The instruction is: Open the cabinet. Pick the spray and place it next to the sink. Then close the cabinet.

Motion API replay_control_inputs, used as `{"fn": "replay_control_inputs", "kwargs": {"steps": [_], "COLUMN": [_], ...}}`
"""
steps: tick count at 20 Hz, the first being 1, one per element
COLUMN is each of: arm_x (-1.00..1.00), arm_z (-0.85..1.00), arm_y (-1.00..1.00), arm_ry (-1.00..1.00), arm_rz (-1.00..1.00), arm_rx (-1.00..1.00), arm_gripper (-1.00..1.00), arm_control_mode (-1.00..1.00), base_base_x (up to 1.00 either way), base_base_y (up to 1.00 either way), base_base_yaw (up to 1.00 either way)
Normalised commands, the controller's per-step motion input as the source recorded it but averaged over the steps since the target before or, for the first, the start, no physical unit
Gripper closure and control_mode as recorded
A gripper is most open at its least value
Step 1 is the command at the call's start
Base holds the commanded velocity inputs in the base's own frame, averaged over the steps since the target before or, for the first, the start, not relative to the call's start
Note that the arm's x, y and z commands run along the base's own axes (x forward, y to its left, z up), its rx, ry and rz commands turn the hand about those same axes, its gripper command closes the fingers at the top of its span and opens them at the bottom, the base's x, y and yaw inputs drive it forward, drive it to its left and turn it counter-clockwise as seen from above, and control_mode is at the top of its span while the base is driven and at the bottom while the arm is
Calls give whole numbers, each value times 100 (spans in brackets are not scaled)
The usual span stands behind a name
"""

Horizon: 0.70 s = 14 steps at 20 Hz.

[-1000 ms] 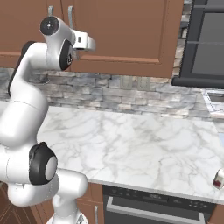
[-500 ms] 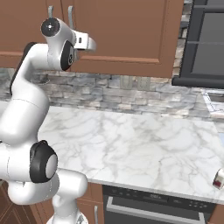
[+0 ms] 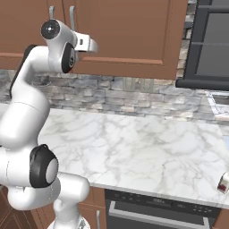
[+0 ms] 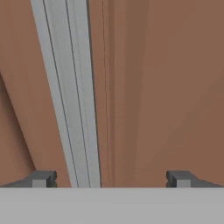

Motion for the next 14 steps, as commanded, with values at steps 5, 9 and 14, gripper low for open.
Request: {"fn": "replay_control_inputs", "kwargs": {"steps": [5, 9, 14], "arm_x": [0, 0, 0], "arm_z": [0, 0, 0], "arm_y": [0, 0, 0], "arm_ry": [0, 0, 0], "arm_rz": [0, 0, 0], "arm_rx": [0, 0, 0], "arm_gripper": [-100, 100, 100], "arm_control_mode": [-100, -100, -100], "base_base_x": [0, 0, 0], "base_base_y": [0, 0, 0], "base_base_yaw": [0, 0, 0]}}
